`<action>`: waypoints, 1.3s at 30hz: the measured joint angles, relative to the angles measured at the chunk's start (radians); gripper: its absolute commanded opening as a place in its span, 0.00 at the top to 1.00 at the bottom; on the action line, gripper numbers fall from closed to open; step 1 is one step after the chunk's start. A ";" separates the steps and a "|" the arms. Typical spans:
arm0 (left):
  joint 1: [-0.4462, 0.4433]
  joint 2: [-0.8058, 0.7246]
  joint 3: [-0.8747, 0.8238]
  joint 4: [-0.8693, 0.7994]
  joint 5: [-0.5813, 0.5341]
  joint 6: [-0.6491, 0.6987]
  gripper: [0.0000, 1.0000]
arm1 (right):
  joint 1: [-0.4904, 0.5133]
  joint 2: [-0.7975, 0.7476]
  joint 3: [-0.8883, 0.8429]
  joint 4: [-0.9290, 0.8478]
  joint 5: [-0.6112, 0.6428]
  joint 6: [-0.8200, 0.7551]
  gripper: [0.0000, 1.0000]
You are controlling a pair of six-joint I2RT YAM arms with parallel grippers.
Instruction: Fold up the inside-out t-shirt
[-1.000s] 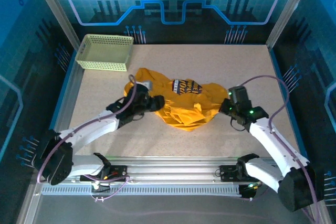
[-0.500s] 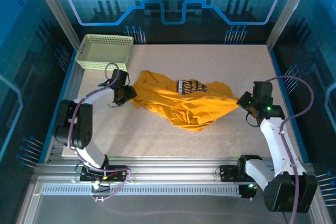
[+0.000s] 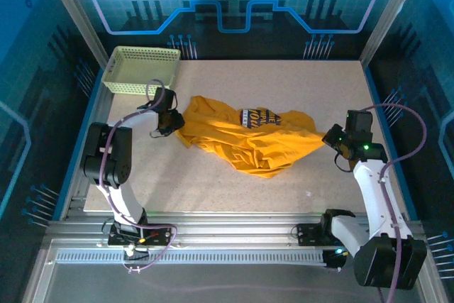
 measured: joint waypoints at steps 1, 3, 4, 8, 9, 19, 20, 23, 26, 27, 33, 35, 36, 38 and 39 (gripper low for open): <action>0.002 0.005 0.000 0.000 0.000 0.000 0.80 | -0.002 0.000 0.005 -0.003 0.000 0.000 1.00; 0.004 0.014 0.000 -0.003 0.000 0.000 0.82 | -0.005 0.003 0.021 -0.008 -0.001 -0.003 1.00; 0.004 0.016 0.000 -0.003 0.000 0.000 0.82 | -0.006 0.006 0.029 -0.008 -0.001 -0.003 1.00; 0.005 0.018 0.000 -0.003 0.004 0.000 0.79 | -0.006 0.020 0.061 -0.013 -0.003 -0.007 1.00; 0.005 0.018 0.000 -0.003 0.004 -0.001 0.79 | -0.006 0.024 0.068 -0.012 -0.003 -0.007 1.00; 0.005 0.015 -0.002 0.000 0.056 -0.010 1.00 | -0.006 0.064 0.109 -0.016 -0.018 -0.011 1.00; 0.005 0.008 -0.003 0.000 0.059 -0.013 1.00 | -0.006 0.068 0.122 -0.021 -0.023 -0.013 1.00; 0.016 -0.060 -0.003 -0.003 0.074 -0.027 1.00 | -0.006 0.077 0.207 -0.056 -0.030 -0.019 1.00; 0.044 -0.208 0.009 -0.002 0.092 -0.045 1.00 | -0.006 0.079 0.363 -0.085 -0.040 -0.027 1.00; 0.053 -0.257 0.023 0.000 0.094 -0.050 1.00 | -0.006 0.079 0.417 -0.089 -0.044 -0.029 1.00; 0.074 -0.586 0.164 0.092 0.072 -0.040 1.00 | -0.006 0.078 0.731 -0.097 -0.023 -0.068 1.00; 0.074 -0.659 0.185 0.117 0.053 -0.022 1.00 | -0.006 0.068 0.772 -0.086 -0.016 -0.080 1.00; 0.076 -0.678 0.190 0.125 0.046 -0.017 1.00 | -0.006 0.060 0.772 -0.081 -0.017 -0.083 1.00; 0.080 -0.684 0.189 0.131 0.035 -0.016 1.00 | -0.006 0.041 0.747 -0.071 -0.022 -0.089 1.00; 0.084 -0.673 0.182 0.129 0.034 -0.017 1.00 | -0.006 0.033 0.721 -0.061 -0.028 -0.090 1.00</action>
